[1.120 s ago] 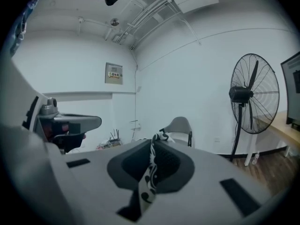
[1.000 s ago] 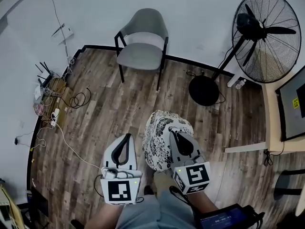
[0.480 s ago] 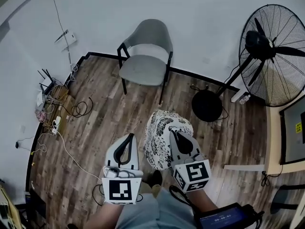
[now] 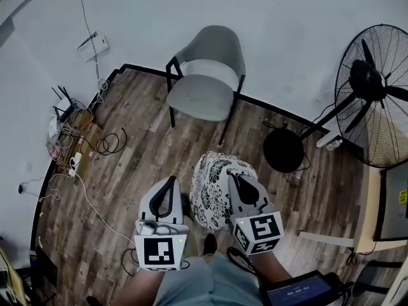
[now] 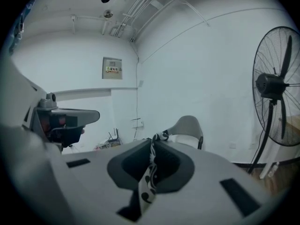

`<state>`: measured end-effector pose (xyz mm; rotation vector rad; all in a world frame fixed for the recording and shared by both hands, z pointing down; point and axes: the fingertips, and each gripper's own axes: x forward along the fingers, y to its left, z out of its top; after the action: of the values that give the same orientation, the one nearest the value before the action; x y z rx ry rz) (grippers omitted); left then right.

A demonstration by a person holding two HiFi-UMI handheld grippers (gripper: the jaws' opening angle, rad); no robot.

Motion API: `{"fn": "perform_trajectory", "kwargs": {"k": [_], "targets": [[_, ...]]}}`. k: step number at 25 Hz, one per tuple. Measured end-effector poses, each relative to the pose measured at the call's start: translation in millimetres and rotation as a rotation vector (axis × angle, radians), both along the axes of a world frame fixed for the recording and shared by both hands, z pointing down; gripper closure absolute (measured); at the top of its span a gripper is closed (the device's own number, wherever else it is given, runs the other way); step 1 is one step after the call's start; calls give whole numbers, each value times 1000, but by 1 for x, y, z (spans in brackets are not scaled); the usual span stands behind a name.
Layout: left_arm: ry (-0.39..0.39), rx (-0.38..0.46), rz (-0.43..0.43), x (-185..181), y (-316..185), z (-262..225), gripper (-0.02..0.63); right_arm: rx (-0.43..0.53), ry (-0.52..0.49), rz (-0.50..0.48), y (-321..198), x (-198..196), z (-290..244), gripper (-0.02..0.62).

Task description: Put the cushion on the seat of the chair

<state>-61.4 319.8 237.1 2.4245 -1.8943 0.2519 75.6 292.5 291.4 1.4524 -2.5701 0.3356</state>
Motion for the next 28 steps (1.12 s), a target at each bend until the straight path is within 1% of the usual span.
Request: {"fn": "perform_trajectory", "kwargs": {"k": [7, 11, 15, 19, 22, 25, 28], "targets": [[-1, -12, 10, -46, -90, 6, 597, -21, 22, 34, -79, -34, 12, 583], [-1, -14, 47, -72, -141, 5, 597, -26, 27, 76, -126, -56, 14, 583], [16, -9, 80, -93, -185, -2, 597, -8, 34, 112, -165, -77, 1, 583], [17, 19, 116, -99, -225, -13, 597, 31, 43, 133, -202, -84, -19, 583], [23, 24, 138, -99, -247, -16, 597, 46, 45, 145, -225, -86, -28, 583], [-16, 44, 165, -101, -268, -11, 597, 53, 45, 149, -244, -89, -33, 583], [-8, 27, 173, -98, -289, -8, 597, 52, 46, 151, -263, -91, -32, 583]]}}
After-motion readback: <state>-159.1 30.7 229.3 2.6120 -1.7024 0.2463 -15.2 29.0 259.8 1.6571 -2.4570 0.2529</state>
